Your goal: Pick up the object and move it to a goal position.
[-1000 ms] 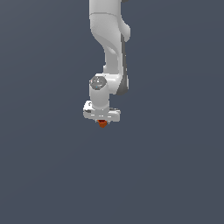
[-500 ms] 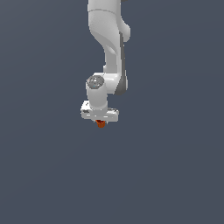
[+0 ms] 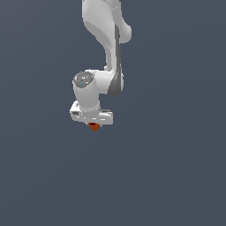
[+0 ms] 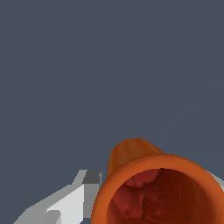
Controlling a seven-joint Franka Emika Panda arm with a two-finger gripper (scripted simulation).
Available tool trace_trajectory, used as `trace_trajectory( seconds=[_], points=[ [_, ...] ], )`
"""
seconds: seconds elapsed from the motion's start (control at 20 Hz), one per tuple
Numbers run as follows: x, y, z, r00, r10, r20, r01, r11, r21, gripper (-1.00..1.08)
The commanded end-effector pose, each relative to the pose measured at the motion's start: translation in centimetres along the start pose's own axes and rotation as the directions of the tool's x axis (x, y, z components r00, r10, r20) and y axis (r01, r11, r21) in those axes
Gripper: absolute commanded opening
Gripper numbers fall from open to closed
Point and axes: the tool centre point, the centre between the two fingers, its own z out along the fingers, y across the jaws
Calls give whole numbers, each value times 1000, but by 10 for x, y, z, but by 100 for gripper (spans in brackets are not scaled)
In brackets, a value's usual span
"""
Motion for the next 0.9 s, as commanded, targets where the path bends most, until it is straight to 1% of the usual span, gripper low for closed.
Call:
trace_trajectory(
  seconds=[0.0,0.45,0.85],
  points=[
    [14,10,-15,1000,0,-1,0,1000,0,-100],
    [64,44,-61,1000,0,0,0,1000,0,-100],
    [98,65,-91,1000,0,0,0,1000,0,-100]
  ],
)
